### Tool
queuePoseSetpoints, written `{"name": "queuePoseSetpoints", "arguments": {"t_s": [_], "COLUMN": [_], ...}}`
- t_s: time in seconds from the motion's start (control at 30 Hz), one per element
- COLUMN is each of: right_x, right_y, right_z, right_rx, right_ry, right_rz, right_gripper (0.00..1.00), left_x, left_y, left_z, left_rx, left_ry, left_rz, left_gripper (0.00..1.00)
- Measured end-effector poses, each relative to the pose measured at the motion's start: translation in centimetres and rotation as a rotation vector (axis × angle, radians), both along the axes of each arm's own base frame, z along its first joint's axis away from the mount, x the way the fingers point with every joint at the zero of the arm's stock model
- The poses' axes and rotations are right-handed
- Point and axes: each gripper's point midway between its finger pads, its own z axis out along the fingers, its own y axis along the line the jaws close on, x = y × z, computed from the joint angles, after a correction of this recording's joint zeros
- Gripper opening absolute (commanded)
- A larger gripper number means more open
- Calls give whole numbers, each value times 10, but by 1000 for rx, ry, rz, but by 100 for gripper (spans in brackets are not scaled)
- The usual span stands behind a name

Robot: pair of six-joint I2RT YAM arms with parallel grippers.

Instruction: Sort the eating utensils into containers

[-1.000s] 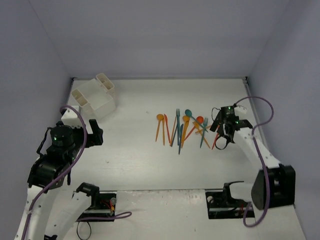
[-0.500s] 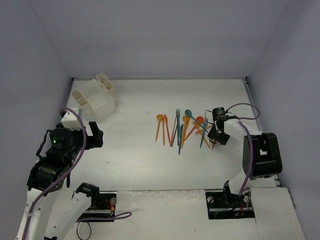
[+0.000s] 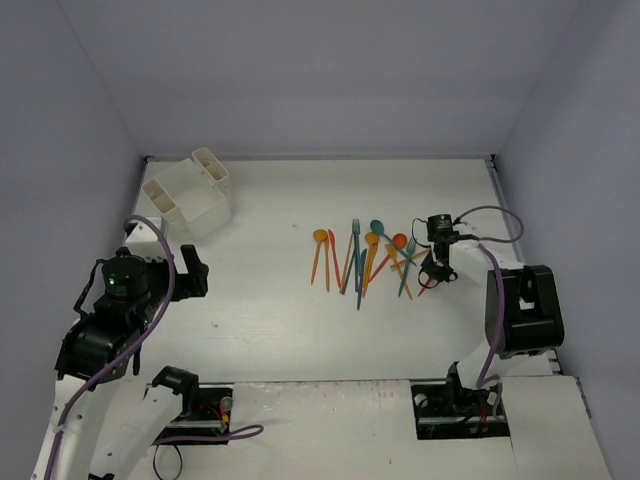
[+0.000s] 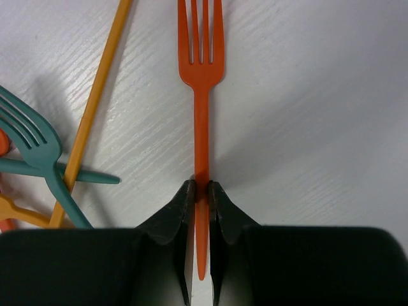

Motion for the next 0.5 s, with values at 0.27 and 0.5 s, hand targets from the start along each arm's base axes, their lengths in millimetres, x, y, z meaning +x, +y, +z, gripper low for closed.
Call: {"name": "queuePoseSetpoints", "arguments": {"t_s": [0.27,0.5], "right_x": [-20,-5], "right_y": [-7,30], "right_z": [12,98], "right_rx": [-34,-76], "right_ry": [7,-225], "right_rz": [5,207], "right_gripper": [0,0], "left_x": [7,17], "left_y": [-13,-42], "left_z": [0,34], "left_rx": [-22,-126], "left_ry": [45,27], "left_rz": [-44,-144], "left_gripper": [83,83]}}
